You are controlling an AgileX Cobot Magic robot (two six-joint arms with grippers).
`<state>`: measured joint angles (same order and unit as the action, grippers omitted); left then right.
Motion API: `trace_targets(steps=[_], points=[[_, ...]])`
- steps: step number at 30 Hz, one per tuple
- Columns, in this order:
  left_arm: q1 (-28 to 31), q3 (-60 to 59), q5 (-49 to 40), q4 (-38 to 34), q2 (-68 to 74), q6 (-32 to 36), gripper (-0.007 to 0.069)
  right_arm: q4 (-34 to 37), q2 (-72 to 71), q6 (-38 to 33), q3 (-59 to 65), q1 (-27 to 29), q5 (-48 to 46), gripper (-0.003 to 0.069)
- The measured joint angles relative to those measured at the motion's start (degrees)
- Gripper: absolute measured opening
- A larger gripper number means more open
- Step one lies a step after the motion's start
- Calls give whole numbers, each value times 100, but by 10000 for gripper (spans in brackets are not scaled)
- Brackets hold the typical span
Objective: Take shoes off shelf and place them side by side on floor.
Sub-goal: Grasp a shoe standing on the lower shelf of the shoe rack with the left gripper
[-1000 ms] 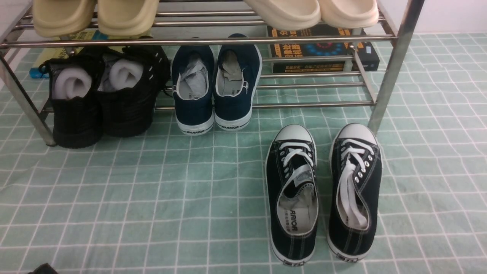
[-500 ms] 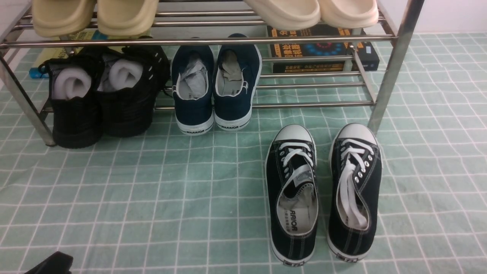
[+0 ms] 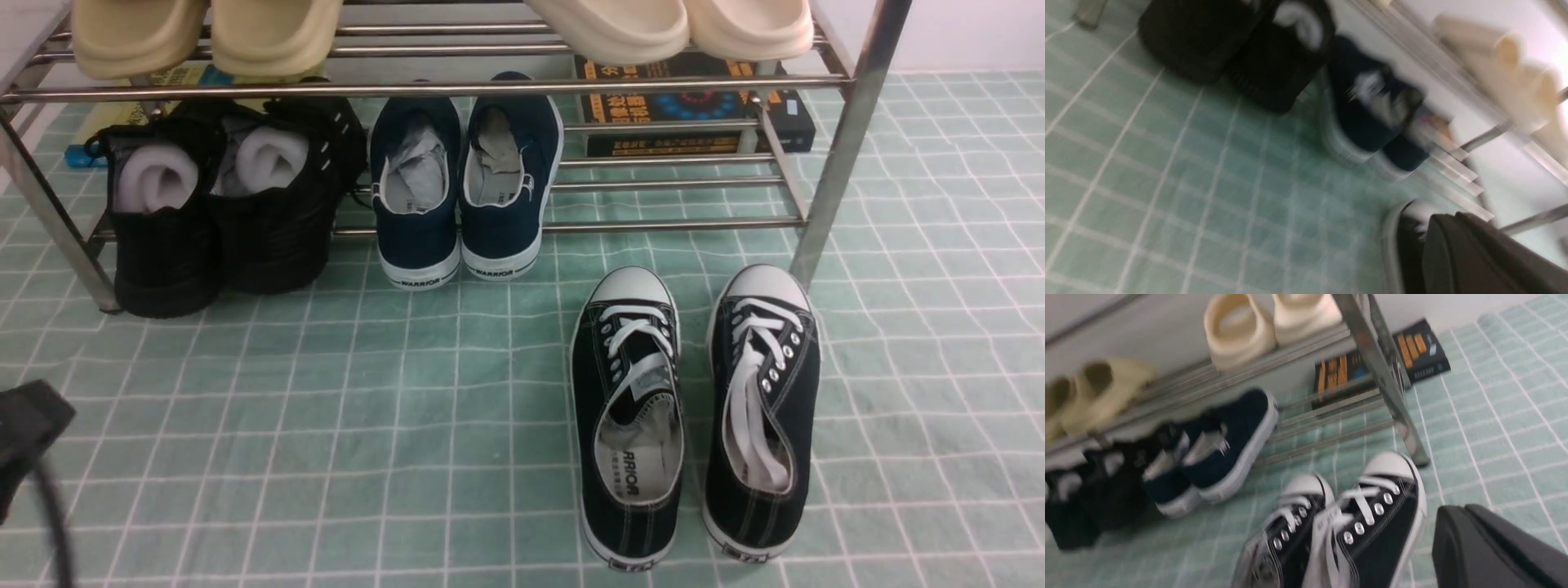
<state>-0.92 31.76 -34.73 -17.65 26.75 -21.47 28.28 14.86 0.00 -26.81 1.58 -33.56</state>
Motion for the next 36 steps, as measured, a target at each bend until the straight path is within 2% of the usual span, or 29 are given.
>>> trace_targets(steps=[4,6,7,13,18,20,23,24,25,29,36], points=[[0,1141,-1733,382,2110,732,1,-416,1215,-82,-1045,0,-1744,-15],[0,1463,-2052,389,2586,944,1,-464,1410,-118,-1195,0,-2034,-15],[0,2051,-2482,340,3397,1253,1,-562,1810,-280,-1494,0,-2395,-15],[-157,3786,-3171,-20,5413,1892,34,-587,2674,-997,-1782,0,-2641,-13],[-778,5064,-3251,251,6474,1642,97,-552,3047,-1106,-1785,0,-2675,-10],[-1025,5620,-3301,514,6905,1292,132,-552,3120,-1112,-1792,0,-2675,-9],[-1316,6749,-3421,1080,7761,581,225,-558,3146,-1128,-1796,0,-2698,-7],[-1316,6749,-3421,1080,7761,581,225,-558,3146,-1128,-1796,0,-2698,-7],[-1408,7264,-3440,1329,8159,323,281,-558,3146,-1128,-1803,0,-2704,-7],[-1546,7679,-3377,1459,8584,210,337,-558,3146,-1128,-1803,0,-2710,-3],[-1645,7743,-2999,1552,8815,162,353,-558,3146,-1128,-1803,0,-2710,1]])
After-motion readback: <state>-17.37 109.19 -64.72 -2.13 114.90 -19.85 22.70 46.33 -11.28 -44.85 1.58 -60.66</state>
